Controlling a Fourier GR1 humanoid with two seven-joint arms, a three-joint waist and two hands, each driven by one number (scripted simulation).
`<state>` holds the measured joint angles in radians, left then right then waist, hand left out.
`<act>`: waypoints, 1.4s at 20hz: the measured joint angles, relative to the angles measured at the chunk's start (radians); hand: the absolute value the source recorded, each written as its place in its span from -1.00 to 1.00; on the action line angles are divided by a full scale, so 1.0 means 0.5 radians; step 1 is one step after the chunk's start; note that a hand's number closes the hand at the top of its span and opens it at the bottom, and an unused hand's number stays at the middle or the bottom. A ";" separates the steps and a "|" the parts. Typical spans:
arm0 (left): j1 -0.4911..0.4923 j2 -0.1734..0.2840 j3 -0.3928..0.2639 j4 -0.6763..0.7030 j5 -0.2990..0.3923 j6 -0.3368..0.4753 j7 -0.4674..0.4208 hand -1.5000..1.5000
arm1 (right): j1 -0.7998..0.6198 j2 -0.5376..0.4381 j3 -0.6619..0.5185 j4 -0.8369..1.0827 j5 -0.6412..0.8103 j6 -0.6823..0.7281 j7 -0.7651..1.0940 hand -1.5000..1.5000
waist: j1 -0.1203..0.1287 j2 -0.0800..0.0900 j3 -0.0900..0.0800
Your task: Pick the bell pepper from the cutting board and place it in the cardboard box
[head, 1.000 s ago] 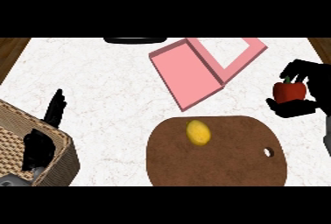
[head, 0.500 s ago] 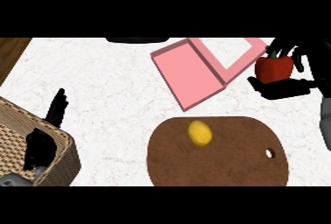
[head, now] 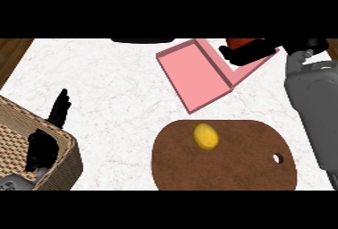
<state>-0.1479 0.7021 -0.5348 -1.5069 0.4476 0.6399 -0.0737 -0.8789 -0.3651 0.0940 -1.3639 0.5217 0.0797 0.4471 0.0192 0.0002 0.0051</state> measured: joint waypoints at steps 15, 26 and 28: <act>-0.060 -0.002 -0.048 0.012 0.021 0.019 -0.069 0.00 | -0.524 0.338 -0.024 1.297 0.219 -0.254 -0.226 -1.00 | 0.054 0.029 -0.001; -0.113 0.030 -0.126 0.004 0.052 0.070 -0.044 0.00 | -0.668 0.497 -0.276 1.866 0.142 -0.657 -0.507 -1.00 | 0.076 0.046 0.001; -0.121 0.037 -0.143 0.004 0.055 0.087 -0.032 0.00 | -0.672 0.521 -0.358 1.870 0.083 -0.782 -0.565 -1.00 | 0.073 0.045 0.001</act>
<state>-0.2086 0.7204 -0.6061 -1.5050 0.4750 0.6833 -0.0896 -1.2150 -0.1048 -0.0851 -0.4290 0.5634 -0.3115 0.1646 0.0558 0.0229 0.0057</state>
